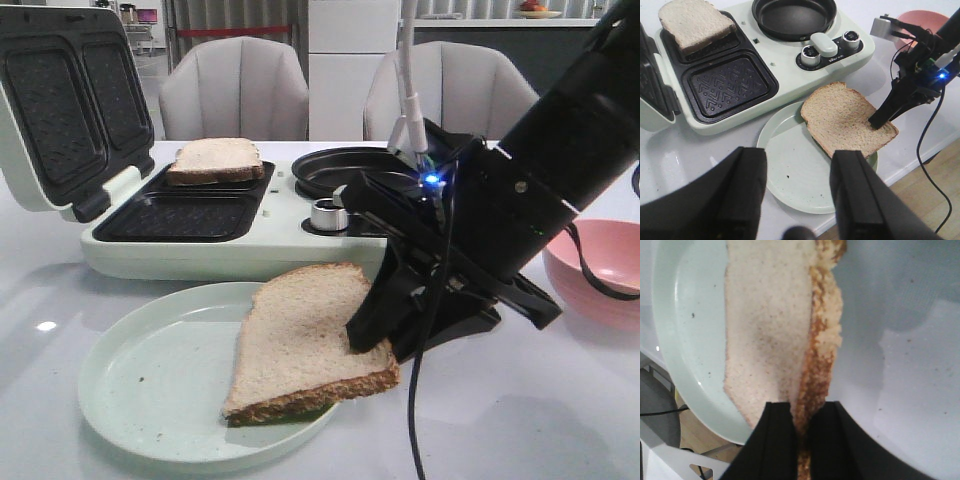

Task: Make breakfast with bread and shrimp
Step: 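Grasp the remaining bread slice on the plate with the right gripper, then place the bread slice into the near press compartment, release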

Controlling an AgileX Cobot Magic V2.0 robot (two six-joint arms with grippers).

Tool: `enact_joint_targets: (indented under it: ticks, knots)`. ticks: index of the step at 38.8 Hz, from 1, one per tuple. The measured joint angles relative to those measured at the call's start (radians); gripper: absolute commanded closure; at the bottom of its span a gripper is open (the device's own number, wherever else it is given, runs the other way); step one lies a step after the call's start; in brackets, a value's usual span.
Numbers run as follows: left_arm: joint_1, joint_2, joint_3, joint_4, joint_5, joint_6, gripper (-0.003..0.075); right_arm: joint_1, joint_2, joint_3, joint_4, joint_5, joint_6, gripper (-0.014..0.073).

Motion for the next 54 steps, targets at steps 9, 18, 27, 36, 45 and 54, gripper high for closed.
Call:
enact_joint_targets:
  ticks: [9, 18, 27, 36, 45, 54]
  knots:
    - [0.0, 0.0, 0.0, 0.0, 0.0, 0.0, 0.0358, 0.0, -0.141, 0.0, -0.004, 0.045, -0.006, 0.053]
    - [0.0, 0.0, 0.0, 0.0, 0.0, 0.0, 0.0358, 0.0, -0.279, 0.0, 0.093, 0.02, -0.042, 0.053]
    - [0.0, 0.0, 0.0, 0.0, 0.0, 0.0, 0.0358, 0.0, -0.151, -0.111, 0.402, -0.035, -0.293, 0.053]
    - [0.0, 0.0, 0.0, 0.0, 0.0, 0.0, 0.0358, 0.021, 0.1, -0.366, 0.537, -0.021, -0.343, 0.0528]
    - [0.0, 0.0, 0.0, -0.002, 0.0, 0.0, 0.0358, 0.077, 0.314, -0.568, 0.548, -0.021, -0.343, 0.0242]
    - [0.0, 0.0, 0.0, -0.002, 0.0, 0.0, 0.0358, 0.053, 0.352, -0.585, 0.55, -0.054, -0.345, 0.0016]
